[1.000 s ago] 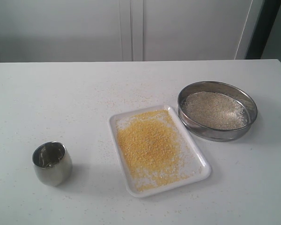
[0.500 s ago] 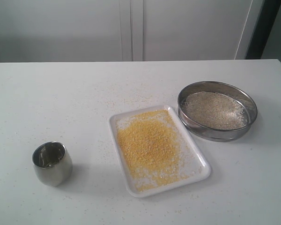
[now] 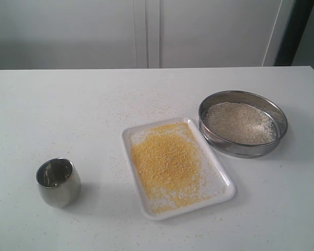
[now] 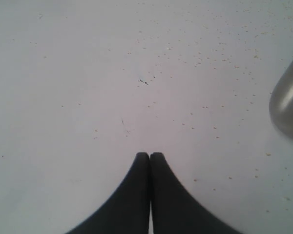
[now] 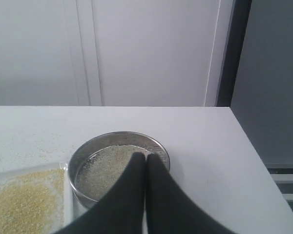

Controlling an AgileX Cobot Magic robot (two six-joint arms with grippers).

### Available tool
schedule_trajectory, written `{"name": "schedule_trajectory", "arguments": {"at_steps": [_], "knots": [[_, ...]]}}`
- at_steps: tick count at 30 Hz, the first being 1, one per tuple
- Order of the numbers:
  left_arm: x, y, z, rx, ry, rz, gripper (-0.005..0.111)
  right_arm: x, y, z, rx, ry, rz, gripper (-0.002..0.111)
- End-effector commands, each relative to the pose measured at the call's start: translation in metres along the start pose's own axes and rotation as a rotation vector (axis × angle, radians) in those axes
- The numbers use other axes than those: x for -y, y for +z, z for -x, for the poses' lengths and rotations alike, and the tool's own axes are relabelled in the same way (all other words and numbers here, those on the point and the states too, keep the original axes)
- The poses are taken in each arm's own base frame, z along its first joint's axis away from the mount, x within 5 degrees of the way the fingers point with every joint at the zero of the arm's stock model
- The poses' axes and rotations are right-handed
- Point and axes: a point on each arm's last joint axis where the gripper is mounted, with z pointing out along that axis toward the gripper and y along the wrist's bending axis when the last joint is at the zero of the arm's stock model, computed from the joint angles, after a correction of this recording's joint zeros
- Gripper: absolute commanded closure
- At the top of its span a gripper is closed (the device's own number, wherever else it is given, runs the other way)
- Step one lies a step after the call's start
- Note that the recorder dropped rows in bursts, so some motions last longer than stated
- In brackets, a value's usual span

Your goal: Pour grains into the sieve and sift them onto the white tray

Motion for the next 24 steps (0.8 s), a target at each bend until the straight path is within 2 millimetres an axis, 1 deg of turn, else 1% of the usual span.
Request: {"name": "schedule_trajectory", "arguments": {"at_steps": [1, 6, 9, 13, 17, 24], "knots": [[0.001, 0.001, -0.004, -0.022, -0.007, -0.009, 0.107, 0.000, -0.006, 0.000, 0.034, 0.033, 0.002, 0.108], [0.001, 0.001, -0.004, -0.022, -0.007, -0.009, 0.107, 0.000, -0.011, 0.000, 0.062, 0.032, 0.004, 0.108], [0.001, 0.001, -0.004, -0.022, -0.007, -0.009, 0.107, 0.000, -0.012, -0.004, 0.061, 0.029, 0.002, 0.108], [0.001, 0.001, -0.004, -0.022, -0.007, -0.009, 0.107, 0.002, -0.010, -0.018, 0.039, 0.012, -0.008, 0.108], [0.001, 0.001, -0.004, -0.022, -0.007, -0.009, 0.107, 0.007, -0.008, -0.031, 0.019, -0.091, -0.063, 0.108], [0.001, 0.001, -0.004, -0.022, -0.007, -0.009, 0.107, 0.009, -0.006, -0.054, -0.001, -0.101, -0.068, 0.108]]}}
